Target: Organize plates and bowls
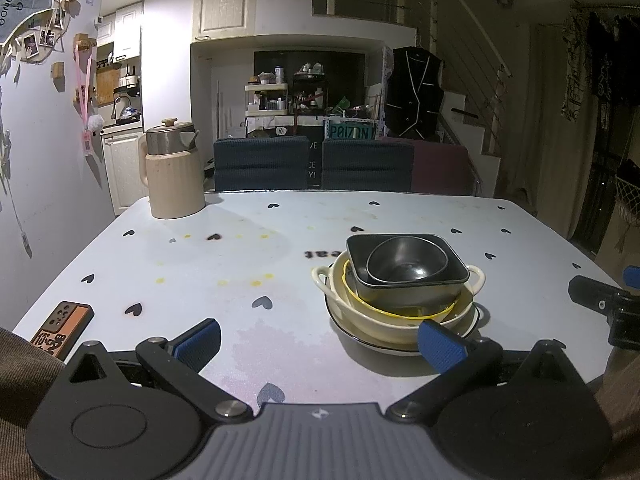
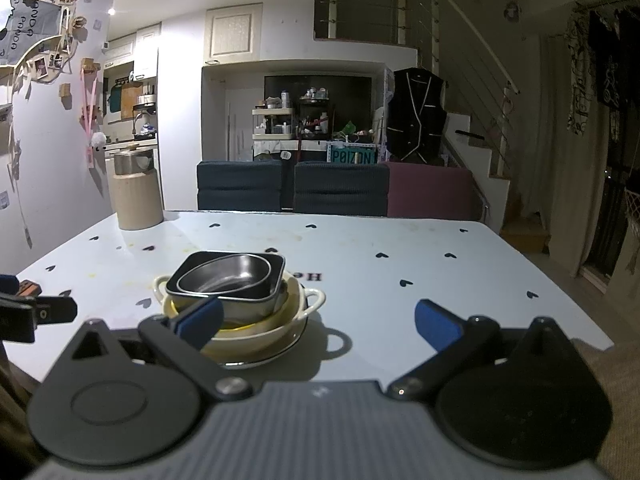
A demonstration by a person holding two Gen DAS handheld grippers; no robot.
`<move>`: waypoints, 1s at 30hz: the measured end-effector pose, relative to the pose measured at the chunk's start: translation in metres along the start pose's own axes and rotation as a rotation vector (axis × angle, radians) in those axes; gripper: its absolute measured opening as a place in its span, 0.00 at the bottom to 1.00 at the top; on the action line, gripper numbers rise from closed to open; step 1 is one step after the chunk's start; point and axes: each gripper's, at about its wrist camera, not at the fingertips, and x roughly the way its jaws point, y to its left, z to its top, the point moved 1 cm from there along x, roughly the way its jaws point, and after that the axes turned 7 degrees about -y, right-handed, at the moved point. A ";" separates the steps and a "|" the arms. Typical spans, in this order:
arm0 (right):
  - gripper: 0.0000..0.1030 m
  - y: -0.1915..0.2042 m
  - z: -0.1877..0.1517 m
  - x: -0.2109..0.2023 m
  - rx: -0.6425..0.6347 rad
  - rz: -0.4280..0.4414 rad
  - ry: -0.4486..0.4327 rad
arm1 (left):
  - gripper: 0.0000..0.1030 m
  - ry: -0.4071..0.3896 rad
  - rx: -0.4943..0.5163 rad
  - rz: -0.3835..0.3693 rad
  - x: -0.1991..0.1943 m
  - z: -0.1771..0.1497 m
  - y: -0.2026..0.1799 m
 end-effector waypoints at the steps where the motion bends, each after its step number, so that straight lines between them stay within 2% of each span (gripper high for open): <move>1: 1.00 0.000 0.000 0.000 0.000 0.000 0.000 | 1.00 0.000 -0.001 0.000 0.000 0.000 0.000; 30: 1.00 0.003 -0.001 0.001 0.001 -0.003 0.000 | 1.00 0.003 -0.001 0.001 0.000 -0.002 -0.001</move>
